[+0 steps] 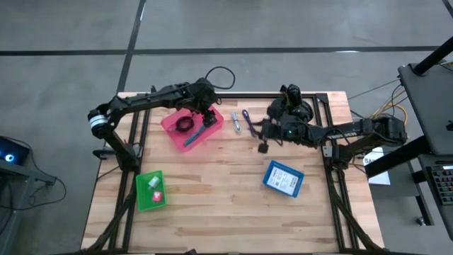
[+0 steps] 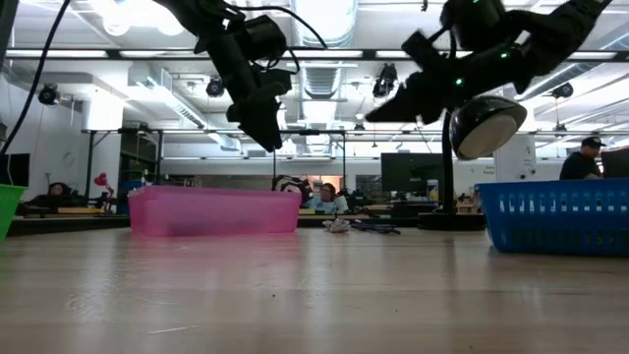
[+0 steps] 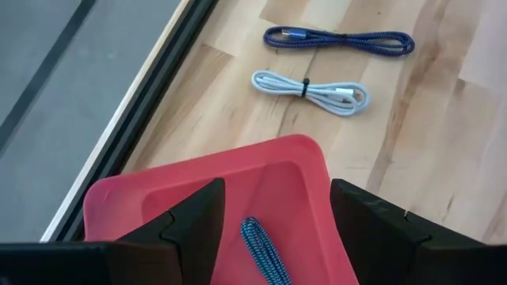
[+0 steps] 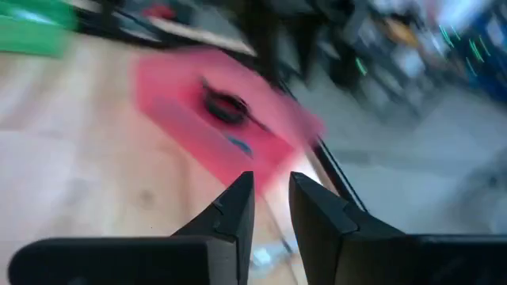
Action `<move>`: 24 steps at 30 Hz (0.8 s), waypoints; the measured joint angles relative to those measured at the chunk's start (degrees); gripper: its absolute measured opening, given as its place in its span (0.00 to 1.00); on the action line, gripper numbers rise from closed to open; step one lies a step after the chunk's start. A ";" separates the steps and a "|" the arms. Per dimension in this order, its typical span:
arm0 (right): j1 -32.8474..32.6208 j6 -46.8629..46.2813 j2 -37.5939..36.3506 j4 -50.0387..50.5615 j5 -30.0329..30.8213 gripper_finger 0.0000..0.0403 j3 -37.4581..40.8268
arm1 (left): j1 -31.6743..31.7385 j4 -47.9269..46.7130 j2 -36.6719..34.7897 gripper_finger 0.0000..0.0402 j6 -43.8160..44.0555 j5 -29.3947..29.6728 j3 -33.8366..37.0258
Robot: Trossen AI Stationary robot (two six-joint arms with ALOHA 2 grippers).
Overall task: Pick and place items into bin
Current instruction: Put the violet charger cable into the red bin
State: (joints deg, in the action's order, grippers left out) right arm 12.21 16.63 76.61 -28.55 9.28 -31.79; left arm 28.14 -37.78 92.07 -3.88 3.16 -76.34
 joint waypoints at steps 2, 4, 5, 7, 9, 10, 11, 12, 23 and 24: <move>1.90 -5.30 0.11 5.99 1.11 0.20 -1.81 | -0.02 -0.17 0.00 0.53 -0.07 0.09 0.00; 3.44 -10.99 0.51 12.26 0.96 0.24 -4.42 | 0.00 -0.60 0.00 0.53 -0.07 0.13 0.00; 4.13 -12.77 0.78 15.23 0.98 0.26 -5.71 | 0.00 -1.03 0.00 0.53 -0.12 0.15 0.00; 5.18 -13.99 1.84 20.40 0.96 0.31 -7.83 | -0.01 -1.36 -0.04 0.53 -1.44 0.13 0.00; 5.44 -15.37 3.79 22.70 1.03 0.36 -10.03 | -0.04 -2.23 -0.14 0.53 -3.36 0.15 0.00; 5.42 -16.14 4.76 23.63 1.14 0.39 -10.91 | -0.04 -2.33 -0.19 0.53 -3.94 0.13 0.00; 5.36 -16.75 5.80 24.14 1.21 0.42 -11.91 | -0.02 -2.22 -0.20 0.53 -4.05 0.14 0.00; 5.27 -16.94 6.98 24.07 1.19 0.45 -12.87 | -0.02 -2.23 -0.20 0.53 -4.07 0.13 0.02; 5.20 -23.27 22.06 41.91 8.26 0.63 -28.17 | -0.02 -2.25 -0.35 0.53 -4.55 0.13 0.09; 5.21 -23.82 23.55 43.98 8.77 0.64 -29.99 | -0.02 -2.24 -0.35 0.53 -4.55 0.13 0.09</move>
State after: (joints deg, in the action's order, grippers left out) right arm 17.42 -7.19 100.16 15.43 18.05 -61.79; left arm 28.12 -40.02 91.72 -8.43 3.29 -76.25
